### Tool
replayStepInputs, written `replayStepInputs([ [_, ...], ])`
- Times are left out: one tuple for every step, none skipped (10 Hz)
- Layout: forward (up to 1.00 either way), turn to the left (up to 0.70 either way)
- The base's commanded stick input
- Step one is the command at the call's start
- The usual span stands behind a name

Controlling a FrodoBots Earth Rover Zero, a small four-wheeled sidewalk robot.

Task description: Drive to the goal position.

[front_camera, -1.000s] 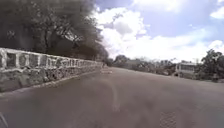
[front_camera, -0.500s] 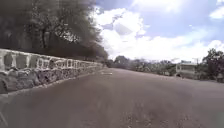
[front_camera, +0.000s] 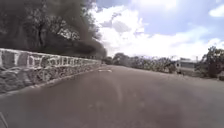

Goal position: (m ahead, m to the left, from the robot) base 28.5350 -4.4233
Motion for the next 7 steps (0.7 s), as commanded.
replayStepInputs([
  [0.7,0.0],
  [0.7,0.0],
  [0.7,0.0],
  [0.7,0.0],
  [0.7,0.0],
  [0.7,0.0],
  [0.7,0.0],
])
